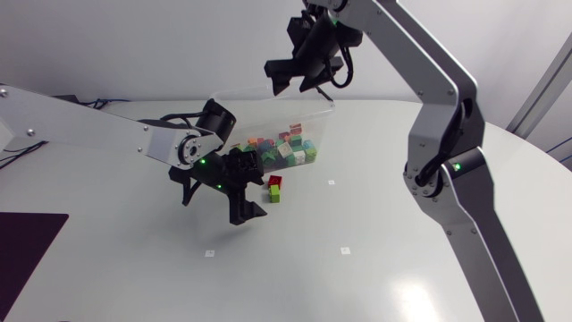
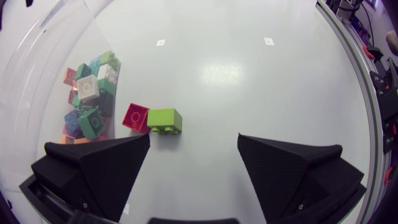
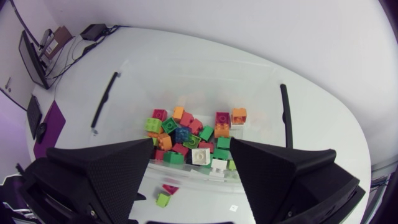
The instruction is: Place the duplo bricks in the container
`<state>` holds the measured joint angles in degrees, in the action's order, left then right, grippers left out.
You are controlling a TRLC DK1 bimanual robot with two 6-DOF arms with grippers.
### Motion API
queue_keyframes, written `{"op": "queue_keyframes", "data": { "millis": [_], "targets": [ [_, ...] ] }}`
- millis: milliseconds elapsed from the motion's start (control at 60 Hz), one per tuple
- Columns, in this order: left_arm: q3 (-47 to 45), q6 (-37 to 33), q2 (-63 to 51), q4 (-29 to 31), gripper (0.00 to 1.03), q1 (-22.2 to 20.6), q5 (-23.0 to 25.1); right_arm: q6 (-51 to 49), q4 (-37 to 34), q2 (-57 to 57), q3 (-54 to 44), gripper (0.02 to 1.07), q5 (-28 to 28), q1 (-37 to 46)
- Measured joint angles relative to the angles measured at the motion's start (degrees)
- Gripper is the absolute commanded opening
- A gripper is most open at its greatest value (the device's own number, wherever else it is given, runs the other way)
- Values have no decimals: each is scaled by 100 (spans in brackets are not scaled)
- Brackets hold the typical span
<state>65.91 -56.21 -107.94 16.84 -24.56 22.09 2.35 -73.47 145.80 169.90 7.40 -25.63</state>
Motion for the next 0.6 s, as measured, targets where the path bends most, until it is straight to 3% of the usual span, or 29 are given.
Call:
{"op": "queue_keyframes", "data": {
  "millis": [150,467,600],
  "targets": [
    [4,-2,0,0,98,0,0,2,-11,-546,-516,92,195,48],
    [245,-216,-317,-4,98,-33,0,140,-286,-1897,-2715,94,400,186],
    [376,-251,-492,-46,98,-120,0,177,-11,-2260,-3657,94,398,210]
  ]
}}
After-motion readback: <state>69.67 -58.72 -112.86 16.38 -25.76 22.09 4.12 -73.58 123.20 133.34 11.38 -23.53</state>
